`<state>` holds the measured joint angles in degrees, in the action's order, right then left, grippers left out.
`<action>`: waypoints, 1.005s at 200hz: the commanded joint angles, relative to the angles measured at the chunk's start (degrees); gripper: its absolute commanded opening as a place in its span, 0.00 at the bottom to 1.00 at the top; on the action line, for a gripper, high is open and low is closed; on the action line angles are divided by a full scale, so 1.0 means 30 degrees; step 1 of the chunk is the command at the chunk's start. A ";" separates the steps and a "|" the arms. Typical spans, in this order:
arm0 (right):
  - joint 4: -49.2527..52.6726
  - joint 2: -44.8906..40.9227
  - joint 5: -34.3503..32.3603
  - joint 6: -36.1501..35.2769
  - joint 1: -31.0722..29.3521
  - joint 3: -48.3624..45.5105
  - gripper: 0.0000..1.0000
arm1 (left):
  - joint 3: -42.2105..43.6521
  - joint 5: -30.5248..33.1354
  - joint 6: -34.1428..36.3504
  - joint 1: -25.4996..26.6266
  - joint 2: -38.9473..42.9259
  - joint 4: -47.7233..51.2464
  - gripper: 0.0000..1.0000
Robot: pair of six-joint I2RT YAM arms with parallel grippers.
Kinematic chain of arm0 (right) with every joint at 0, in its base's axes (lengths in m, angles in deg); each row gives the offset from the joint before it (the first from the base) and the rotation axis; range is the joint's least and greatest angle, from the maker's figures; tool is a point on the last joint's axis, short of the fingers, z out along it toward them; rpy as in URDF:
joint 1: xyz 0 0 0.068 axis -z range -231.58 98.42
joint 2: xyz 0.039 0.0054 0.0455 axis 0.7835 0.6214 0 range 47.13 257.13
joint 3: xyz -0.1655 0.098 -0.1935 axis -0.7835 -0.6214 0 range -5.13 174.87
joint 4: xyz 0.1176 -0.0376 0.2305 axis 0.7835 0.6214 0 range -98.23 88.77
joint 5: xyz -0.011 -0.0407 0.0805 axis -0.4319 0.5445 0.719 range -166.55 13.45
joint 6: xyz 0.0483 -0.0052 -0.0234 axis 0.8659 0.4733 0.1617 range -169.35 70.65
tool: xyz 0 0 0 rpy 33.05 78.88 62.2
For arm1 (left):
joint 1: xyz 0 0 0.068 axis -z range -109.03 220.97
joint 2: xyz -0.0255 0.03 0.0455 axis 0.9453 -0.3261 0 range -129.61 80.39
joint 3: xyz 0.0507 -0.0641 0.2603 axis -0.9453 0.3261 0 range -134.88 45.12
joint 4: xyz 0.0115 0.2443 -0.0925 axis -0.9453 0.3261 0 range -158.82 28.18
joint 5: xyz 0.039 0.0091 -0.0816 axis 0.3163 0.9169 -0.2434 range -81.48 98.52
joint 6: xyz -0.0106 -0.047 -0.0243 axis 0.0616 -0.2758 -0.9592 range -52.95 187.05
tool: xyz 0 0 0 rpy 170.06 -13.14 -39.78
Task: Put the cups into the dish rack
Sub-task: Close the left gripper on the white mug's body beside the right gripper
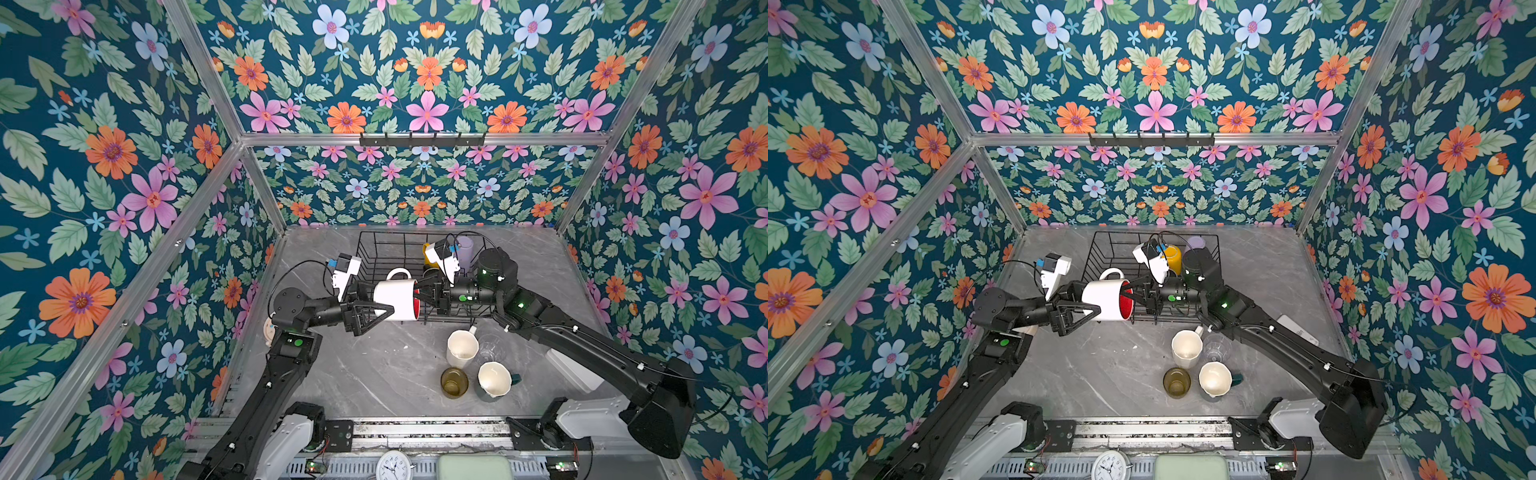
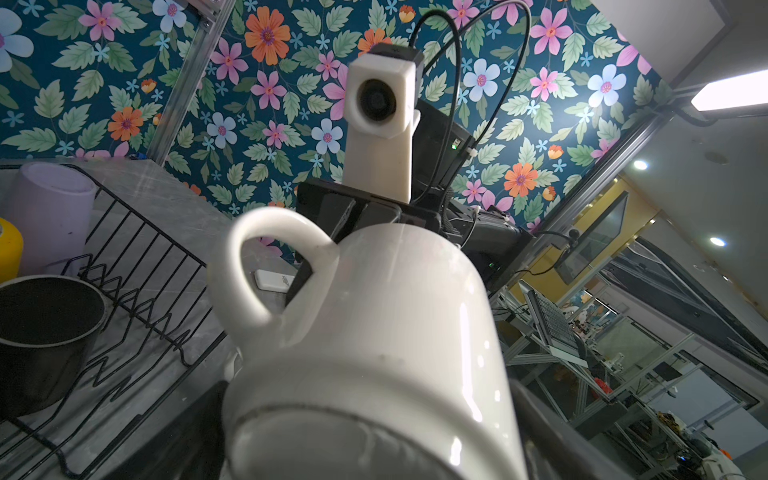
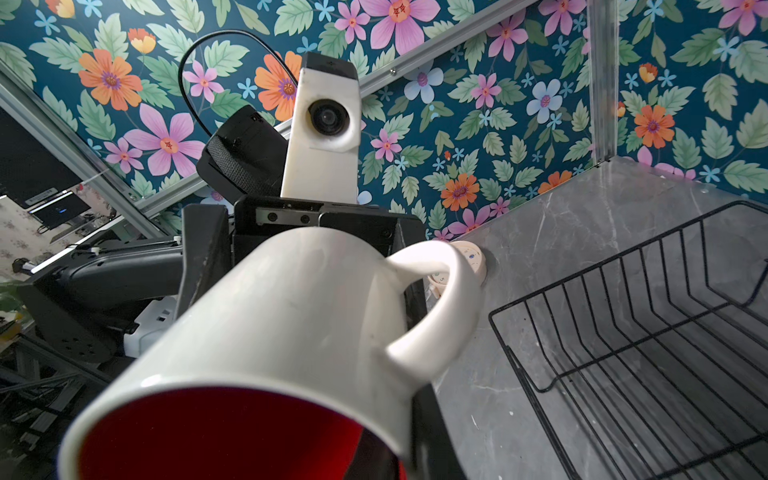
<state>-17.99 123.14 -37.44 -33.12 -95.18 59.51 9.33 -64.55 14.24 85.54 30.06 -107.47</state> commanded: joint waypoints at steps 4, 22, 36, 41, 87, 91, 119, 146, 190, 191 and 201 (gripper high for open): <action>-0.2459 0.0530 0.1564 -0.0241 -0.0276 0.0579 0.00 | 0.0231 0.0256 -0.0860 -0.0013 0.0171 -0.0992 1.00; -0.2468 0.1127 0.1582 -0.0456 -0.0381 0.1048 0.00 | 0.0298 0.0191 -0.1039 -0.0024 0.0249 -0.1185 1.00; -0.2663 0.1551 0.1695 -0.0481 -0.0454 0.1322 0.00 | 0.0342 0.0076 -0.1184 -0.0012 0.0256 -0.1332 1.00; -0.2712 0.1677 0.1769 -0.0488 -0.0492 0.1426 0.00 | 0.0371 0.0002 -0.1319 0.0000 0.0278 -0.1538 1.00; -0.2563 0.2450 0.1822 -0.1079 -0.0747 0.1860 0.00 | 0.0620 -0.0336 -0.2147 0.0007 0.0169 -0.2796 0.99; -0.2594 0.2488 0.1816 -0.1123 -0.0748 0.1876 0.00 | 0.0664 -0.0360 -0.2260 -0.0007 0.0168 -0.2971 0.99; -0.2128 0.2843 0.1718 -0.1450 -0.0758 0.2232 0.00 | 0.0797 -0.0513 -0.2999 0.0004 0.0005 -0.4063 0.96; -0.2238 0.3124 0.1405 -0.1424 -0.0736 0.2351 0.00 | 0.0927 -0.0630 -0.3325 0.0006 -0.0124 -0.4586 0.94; -0.2182 0.3576 0.1273 -0.1342 -0.0790 0.2535 0.00 | 0.0973 -0.0680 -0.3722 0.0007 -0.0251 -0.5155 0.82; -0.2189 0.3578 0.1266 -0.1340 -0.0791 0.2535 0.00 | 0.0973 -0.0670 -0.3722 0.0007 -0.0249 -0.5158 0.81; -0.2195 0.3637 0.1259 -0.1279 -0.0782 0.2512 0.00 | 0.0973 -0.0667 -0.3726 0.0006 -0.0254 -0.5206 0.77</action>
<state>-21.14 133.54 -32.06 -37.56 -97.27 66.61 12.45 -66.24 3.22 85.41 29.30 -118.97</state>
